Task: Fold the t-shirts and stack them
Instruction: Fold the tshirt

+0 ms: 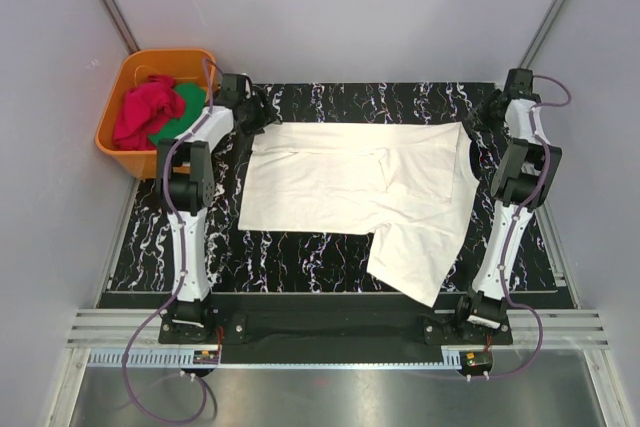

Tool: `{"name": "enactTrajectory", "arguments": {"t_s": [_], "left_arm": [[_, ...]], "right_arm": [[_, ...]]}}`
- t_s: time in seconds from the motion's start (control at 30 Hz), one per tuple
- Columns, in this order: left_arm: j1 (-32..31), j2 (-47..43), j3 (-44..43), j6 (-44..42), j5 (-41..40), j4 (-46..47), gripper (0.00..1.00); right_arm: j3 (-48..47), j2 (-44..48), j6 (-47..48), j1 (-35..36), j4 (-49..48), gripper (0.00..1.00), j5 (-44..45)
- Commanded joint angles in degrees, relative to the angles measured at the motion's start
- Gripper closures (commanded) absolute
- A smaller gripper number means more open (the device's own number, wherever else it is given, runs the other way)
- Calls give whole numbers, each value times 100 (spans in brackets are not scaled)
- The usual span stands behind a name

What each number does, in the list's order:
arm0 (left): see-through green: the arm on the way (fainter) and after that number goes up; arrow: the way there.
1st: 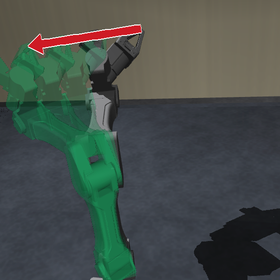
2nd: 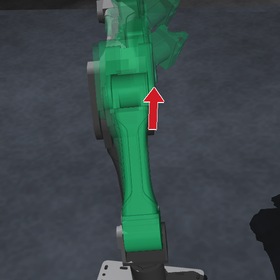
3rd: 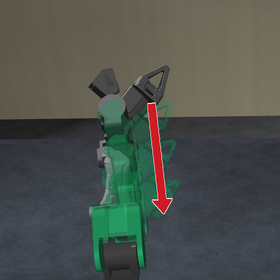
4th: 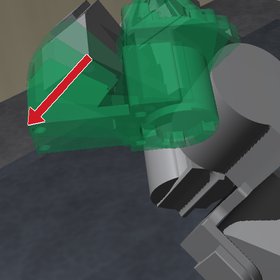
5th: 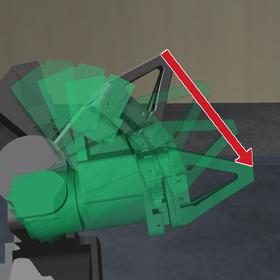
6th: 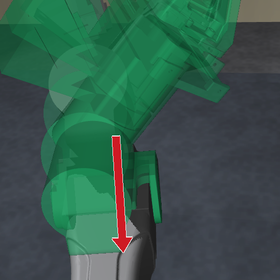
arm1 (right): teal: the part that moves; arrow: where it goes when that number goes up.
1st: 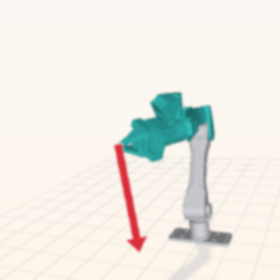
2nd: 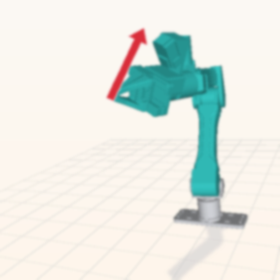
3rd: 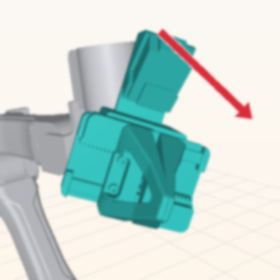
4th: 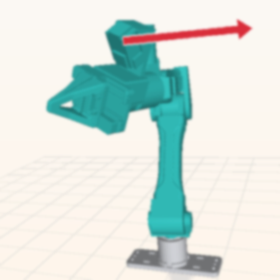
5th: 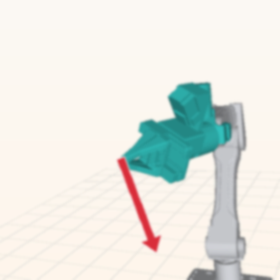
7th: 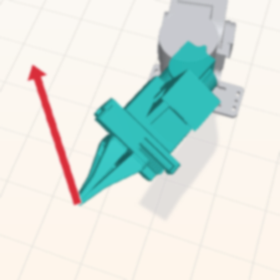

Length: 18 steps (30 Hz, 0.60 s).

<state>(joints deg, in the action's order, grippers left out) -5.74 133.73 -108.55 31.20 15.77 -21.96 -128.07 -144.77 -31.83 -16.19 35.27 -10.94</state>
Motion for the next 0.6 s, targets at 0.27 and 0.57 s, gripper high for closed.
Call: {"name": "enactTrajectory", "arguments": {"t_s": [0.27,0.57], "left_arm": [[-191,-2833,2020,-641,-742,-231,34],[-1103,-2212,1716,-1046,-1293,-933,31]], "right_arm": [[1396,2837,757,483,1079,39,655],[3823,3868,968,1897,525,20,812]]}}
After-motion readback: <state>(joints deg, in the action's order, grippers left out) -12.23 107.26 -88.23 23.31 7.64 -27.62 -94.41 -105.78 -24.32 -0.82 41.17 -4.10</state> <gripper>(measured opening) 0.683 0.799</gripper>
